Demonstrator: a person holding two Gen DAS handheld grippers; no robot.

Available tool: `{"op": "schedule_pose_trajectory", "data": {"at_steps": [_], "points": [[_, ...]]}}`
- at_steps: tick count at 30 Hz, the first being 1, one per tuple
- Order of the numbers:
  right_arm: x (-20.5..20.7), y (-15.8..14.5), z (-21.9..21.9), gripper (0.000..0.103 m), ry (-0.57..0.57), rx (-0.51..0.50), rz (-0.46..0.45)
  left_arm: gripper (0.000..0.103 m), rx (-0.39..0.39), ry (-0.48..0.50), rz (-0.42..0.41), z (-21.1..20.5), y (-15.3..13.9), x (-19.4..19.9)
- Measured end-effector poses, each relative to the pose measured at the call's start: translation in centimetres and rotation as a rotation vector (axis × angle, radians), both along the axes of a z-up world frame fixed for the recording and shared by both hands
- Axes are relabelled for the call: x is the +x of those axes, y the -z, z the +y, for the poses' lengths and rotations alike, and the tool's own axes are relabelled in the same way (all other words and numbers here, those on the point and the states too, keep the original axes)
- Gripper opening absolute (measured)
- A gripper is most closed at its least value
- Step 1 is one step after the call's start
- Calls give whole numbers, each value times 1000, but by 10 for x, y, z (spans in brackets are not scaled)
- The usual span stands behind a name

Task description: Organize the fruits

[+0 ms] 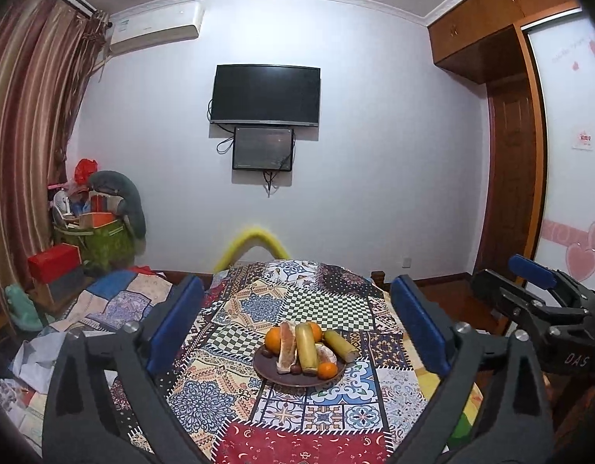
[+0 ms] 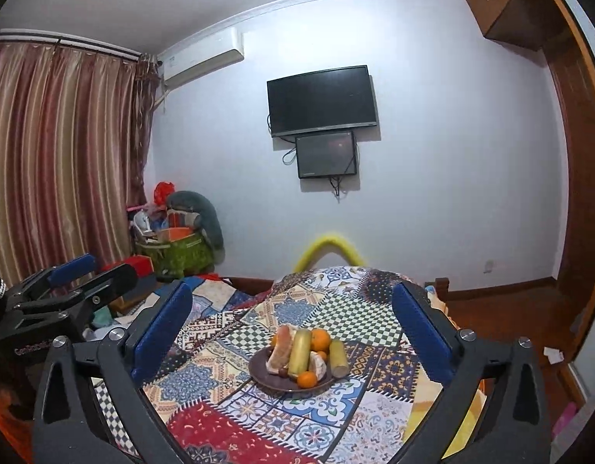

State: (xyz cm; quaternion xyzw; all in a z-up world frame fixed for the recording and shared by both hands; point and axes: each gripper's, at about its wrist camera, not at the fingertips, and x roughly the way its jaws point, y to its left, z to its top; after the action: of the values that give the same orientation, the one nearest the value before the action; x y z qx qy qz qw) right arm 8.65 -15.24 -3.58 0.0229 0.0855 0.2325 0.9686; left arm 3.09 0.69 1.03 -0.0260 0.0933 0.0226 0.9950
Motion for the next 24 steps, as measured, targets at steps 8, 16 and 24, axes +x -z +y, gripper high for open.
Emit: {"op": "schedule_pose_trajectory", "data": {"at_steps": [8, 16, 24], "points": [[-2, 0, 0, 103, 7, -5, -2, 102, 0, -10, -5, -3, 1, -1], [-3, 3, -3, 103, 2, 1, 4, 102, 7, -10, -8, -4, 1, 0], [-4, 2, -3, 103, 8, -4, 2, 102, 11, -7, -11, -5, 2, -1]]}}
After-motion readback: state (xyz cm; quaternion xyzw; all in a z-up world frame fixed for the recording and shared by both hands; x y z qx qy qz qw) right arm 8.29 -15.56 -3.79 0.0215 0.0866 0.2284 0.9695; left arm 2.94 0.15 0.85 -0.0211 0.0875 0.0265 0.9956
